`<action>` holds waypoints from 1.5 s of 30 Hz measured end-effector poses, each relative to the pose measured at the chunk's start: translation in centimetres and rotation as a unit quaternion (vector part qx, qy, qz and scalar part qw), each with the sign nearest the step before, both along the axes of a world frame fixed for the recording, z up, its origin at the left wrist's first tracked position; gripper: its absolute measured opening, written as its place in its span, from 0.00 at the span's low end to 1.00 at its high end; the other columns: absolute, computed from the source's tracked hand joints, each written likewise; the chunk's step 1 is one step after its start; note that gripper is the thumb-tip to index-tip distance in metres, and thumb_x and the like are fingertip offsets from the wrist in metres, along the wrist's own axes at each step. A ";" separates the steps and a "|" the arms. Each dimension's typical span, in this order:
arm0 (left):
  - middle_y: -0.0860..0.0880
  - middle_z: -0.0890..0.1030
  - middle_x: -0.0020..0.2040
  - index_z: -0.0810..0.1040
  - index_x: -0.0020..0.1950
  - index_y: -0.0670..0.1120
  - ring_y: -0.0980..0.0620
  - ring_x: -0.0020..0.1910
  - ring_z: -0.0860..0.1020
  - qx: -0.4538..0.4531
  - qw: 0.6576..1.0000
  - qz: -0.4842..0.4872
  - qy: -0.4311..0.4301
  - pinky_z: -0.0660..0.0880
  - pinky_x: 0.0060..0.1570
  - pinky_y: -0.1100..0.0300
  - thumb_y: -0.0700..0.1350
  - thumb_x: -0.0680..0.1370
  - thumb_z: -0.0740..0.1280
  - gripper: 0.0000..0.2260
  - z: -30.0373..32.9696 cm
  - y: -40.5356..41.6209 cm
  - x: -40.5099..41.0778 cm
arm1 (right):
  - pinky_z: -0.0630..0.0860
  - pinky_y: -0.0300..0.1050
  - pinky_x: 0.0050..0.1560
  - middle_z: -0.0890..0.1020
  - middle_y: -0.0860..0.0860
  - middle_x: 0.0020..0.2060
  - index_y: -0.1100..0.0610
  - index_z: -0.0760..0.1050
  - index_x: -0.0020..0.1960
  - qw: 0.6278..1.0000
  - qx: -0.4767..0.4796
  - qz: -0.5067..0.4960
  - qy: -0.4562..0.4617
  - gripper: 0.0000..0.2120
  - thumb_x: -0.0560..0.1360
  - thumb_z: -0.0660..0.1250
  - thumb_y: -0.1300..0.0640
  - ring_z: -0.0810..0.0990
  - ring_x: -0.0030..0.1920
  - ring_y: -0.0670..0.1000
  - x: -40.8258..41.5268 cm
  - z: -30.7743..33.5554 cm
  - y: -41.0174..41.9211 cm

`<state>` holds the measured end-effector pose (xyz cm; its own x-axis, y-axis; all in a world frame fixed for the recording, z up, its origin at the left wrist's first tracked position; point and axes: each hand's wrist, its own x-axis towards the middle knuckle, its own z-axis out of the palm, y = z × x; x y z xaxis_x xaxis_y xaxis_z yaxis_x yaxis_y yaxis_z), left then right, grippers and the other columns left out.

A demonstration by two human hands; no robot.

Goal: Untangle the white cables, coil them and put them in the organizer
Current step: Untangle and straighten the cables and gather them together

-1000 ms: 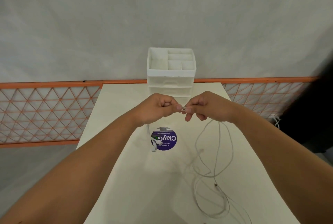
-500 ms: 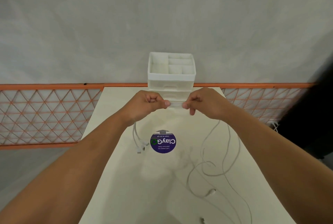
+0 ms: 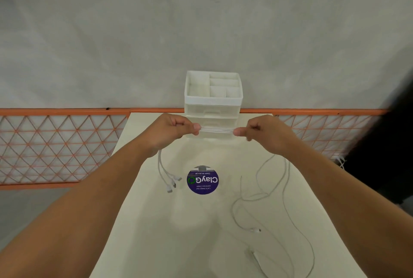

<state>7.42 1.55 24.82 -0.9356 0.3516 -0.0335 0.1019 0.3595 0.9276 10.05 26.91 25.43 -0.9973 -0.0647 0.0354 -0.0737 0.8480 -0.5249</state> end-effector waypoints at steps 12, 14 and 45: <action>0.61 0.72 0.19 0.81 0.47 0.35 0.67 0.24 0.73 -0.009 1.000 0.024 -0.001 0.64 0.27 0.76 0.44 0.78 0.69 0.11 -0.7 -0.8 0.1 | 0.65 0.37 0.36 0.74 0.43 0.29 0.50 0.78 0.37 0.998 -0.055 0.031 0.000 0.13 0.79 0.63 0.50 0.71 0.29 0.41 -0.2 -0.2 0.2; 0.60 0.71 0.20 0.81 0.47 0.36 0.66 0.25 0.72 -0.017 0.999 0.028 0.003 0.64 0.30 0.74 0.46 0.78 0.69 0.12 -0.9 -0.9 -0.1 | 0.62 0.38 0.34 0.69 0.43 0.26 0.53 0.74 0.32 0.996 -0.080 -0.004 0.028 0.18 0.77 0.64 0.46 0.67 0.28 0.44 -0.3 -0.5 -0.3; 0.62 0.81 0.32 0.83 0.44 0.45 0.68 0.31 0.75 -0.002 1.000 0.001 -0.001 0.67 0.33 0.74 0.46 0.76 0.71 0.05 -1.7 -2.5 -2.9 | 0.70 0.43 0.40 0.76 0.45 0.33 0.53 0.70 0.39 0.984 -0.081 0.128 -0.098 0.10 0.79 0.62 0.55 0.72 0.35 0.47 -1.6 -1.5 1.7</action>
